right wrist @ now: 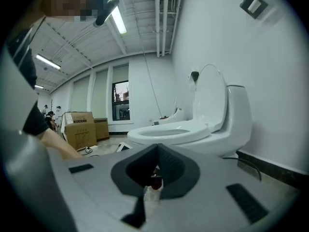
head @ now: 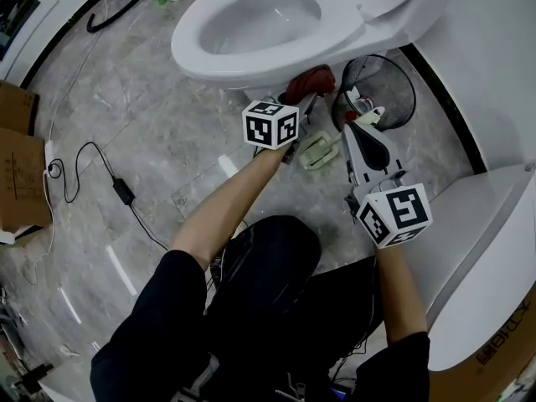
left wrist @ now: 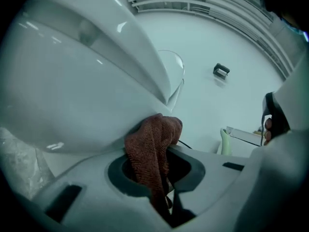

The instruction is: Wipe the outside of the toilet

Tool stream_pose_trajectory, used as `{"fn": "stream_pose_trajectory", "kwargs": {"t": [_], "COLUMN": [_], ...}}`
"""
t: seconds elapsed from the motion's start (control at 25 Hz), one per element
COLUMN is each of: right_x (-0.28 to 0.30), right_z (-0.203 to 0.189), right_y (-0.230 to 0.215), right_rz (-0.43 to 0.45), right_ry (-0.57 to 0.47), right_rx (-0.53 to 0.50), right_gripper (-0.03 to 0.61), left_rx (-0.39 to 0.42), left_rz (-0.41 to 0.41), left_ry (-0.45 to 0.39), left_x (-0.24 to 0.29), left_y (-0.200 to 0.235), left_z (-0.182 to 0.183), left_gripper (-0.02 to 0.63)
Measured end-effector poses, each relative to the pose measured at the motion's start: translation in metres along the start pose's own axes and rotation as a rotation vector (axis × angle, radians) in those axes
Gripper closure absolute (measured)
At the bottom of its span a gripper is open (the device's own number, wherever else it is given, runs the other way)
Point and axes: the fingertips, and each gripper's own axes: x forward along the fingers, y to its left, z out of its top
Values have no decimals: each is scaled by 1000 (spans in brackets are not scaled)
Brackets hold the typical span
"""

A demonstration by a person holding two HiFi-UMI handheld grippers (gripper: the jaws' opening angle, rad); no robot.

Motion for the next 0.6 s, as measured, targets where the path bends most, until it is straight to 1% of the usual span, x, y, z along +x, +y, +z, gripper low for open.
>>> {"fn": "stream_pose_trajectory", "kwargs": {"t": [0.12, 0.32, 0.6], "right_x": [3, 7, 12], "right_z": [-1, -7, -11], "right_y": [1, 2, 12], "right_rz": [10, 15, 35], "right_ry": [1, 4, 6], "right_rx": [0, 15, 23], "right_gripper": [576, 577, 577], "left_rx": [20, 67, 73], "left_rz": [19, 36, 83], "left_ry": [-14, -14, -30], "left_x": [-10, -30, -66], "left_y": [7, 19, 40], "left_z": [-1, -3, -1], "left_gripper": [549, 549, 549]}}
